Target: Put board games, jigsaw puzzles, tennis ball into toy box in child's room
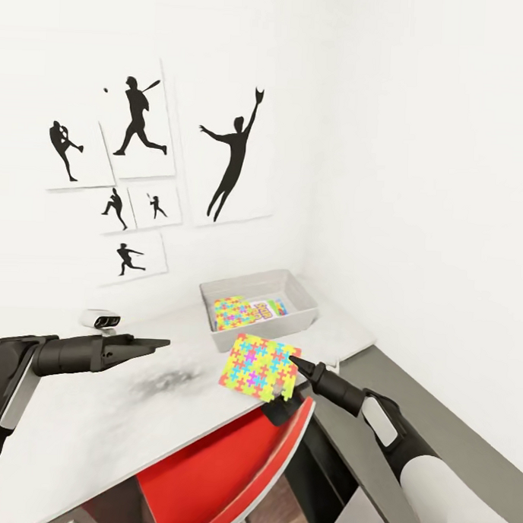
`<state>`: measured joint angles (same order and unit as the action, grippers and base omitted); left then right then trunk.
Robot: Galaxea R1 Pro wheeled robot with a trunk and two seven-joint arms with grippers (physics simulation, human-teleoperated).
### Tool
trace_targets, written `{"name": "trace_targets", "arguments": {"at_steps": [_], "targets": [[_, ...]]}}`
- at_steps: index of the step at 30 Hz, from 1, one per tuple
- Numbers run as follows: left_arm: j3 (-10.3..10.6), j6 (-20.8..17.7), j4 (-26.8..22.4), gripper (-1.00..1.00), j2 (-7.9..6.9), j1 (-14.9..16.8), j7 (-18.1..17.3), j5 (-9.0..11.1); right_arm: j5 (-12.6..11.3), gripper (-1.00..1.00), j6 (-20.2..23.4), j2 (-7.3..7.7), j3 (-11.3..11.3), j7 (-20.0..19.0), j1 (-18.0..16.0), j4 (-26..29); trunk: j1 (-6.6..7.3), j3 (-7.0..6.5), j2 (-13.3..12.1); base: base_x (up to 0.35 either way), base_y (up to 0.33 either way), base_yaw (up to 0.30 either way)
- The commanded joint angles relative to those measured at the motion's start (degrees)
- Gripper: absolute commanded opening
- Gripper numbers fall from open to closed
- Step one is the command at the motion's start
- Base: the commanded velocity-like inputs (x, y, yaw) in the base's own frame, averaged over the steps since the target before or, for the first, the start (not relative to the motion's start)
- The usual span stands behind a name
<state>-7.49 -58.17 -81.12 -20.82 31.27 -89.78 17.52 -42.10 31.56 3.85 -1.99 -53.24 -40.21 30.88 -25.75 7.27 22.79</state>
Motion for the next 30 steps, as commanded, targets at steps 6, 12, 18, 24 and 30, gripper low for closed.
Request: {"name": "trace_targets", "arguments": {"at_steps": [6,12,18,24,30], "targets": [[0.02,-0.63,0.0,1.0,-0.01,0.03,-0.22,-0.03,-0.53,-1.0,0.27,0.3,-0.15,-0.09,-0.05,0.01,-0.04,0.12,0.12,0.036,0.033,0.027],[0.02,-0.55,0.0,1.0,-0.01,0.02,-0.22,-0.03,-0.53,-1.0,0.26,0.36,-0.12,-0.11,-0.05,0.0,-0.04,0.33,0.12,0.121,0.087,-0.013],[0.02,-0.54,0.0,1.0,-0.01,0.03,-0.22,-0.03,-0.53,-1.0,0.26,0.37,-0.12,-0.11,-0.05,-0.01,-0.04,0.71,0.12,0.017,0.029,-0.086],[0.02,-0.54,0.0,1.0,-0.01,0.02,-0.22,0.03,-0.53,-1.0,0.26,0.37,-0.12,-0.11,-0.05,-0.01,-0.04,1.12,0.12,0.031,0.08,-0.102],[0.02,-0.54,0.0,1.0,-0.01,0.02,-0.22,0.04,-0.53,-1.0,0.26,0.42,-0.09,-0.25,-0.05,0.01,-0.04,1.3,0.12,0.113,0.01,-0.043]]}}
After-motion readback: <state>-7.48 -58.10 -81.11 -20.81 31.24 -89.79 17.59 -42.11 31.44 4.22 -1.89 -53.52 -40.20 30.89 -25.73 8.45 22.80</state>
